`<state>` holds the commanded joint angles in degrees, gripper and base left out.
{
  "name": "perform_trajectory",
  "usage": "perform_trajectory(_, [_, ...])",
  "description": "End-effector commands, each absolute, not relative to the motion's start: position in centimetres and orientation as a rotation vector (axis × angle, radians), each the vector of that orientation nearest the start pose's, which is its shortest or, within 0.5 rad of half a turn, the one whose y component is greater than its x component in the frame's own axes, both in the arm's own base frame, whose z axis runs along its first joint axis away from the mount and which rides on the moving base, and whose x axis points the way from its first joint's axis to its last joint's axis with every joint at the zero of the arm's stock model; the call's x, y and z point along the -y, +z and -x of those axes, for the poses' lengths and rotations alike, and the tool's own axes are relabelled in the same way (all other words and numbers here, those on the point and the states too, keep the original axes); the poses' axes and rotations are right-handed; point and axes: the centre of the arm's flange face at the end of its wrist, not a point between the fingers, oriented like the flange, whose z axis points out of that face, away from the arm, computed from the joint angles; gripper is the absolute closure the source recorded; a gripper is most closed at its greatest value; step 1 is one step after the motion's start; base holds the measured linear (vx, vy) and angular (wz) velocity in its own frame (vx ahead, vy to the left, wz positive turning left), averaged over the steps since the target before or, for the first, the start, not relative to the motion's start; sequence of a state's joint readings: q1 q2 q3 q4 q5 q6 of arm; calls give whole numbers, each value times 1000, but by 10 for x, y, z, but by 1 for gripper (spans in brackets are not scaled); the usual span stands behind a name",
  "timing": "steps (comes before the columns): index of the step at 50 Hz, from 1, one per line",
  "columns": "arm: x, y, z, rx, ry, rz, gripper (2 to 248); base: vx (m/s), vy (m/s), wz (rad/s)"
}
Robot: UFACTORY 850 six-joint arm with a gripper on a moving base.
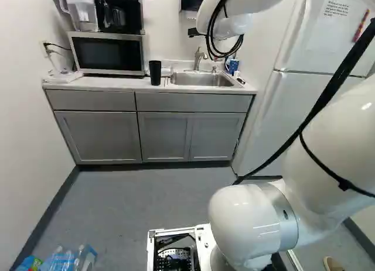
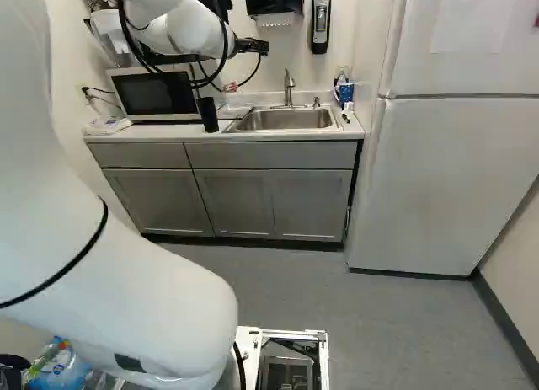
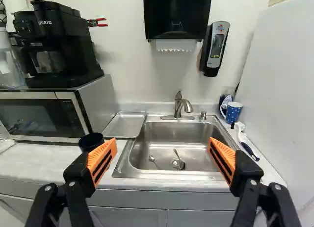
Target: Rinse the cup and place it in the tray
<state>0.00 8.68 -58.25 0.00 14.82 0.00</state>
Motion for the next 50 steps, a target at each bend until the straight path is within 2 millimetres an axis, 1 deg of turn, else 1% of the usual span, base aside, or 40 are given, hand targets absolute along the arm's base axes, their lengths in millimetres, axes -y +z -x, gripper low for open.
perform_trajectory(26, [0, 708, -481, 0, -2056, 2375, 3, 0, -2, -2])
perform_trajectory(40, [0, 708, -481, 0, -2056, 2375, 3, 40, -71, 20])
perform_trajectory(50, [0, 708, -481, 0, -2056, 2375, 3, 87, -86, 119])
